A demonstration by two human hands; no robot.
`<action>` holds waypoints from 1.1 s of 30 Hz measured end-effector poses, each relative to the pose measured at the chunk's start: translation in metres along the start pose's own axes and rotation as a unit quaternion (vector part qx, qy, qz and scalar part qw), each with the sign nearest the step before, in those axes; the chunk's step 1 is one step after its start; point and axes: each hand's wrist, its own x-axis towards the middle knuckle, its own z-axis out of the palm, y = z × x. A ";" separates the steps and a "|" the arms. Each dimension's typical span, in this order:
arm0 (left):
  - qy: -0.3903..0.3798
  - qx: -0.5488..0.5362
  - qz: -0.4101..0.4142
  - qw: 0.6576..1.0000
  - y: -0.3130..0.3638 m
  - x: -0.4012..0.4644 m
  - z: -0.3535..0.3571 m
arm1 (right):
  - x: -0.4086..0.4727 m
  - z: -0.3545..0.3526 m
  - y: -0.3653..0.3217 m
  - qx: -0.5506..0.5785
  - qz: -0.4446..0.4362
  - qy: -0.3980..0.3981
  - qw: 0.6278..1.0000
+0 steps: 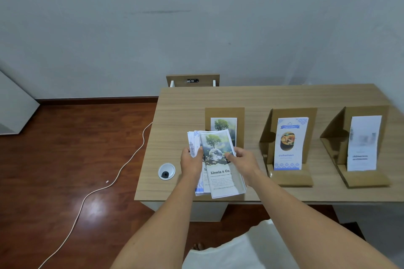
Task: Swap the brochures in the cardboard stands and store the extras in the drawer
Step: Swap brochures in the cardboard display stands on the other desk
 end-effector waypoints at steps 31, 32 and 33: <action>0.092 0.023 0.058 0.994 0.014 0.034 -0.064 | 0.078 -0.020 -0.041 -0.058 -0.046 0.047 0.996; 0.091 0.019 0.055 0.994 0.014 0.035 -0.065 | 0.079 -0.019 -0.041 -0.058 -0.049 0.049 0.996; 0.088 0.012 0.053 0.995 0.015 0.036 -0.065 | 0.081 -0.018 -0.041 -0.061 -0.051 0.052 0.995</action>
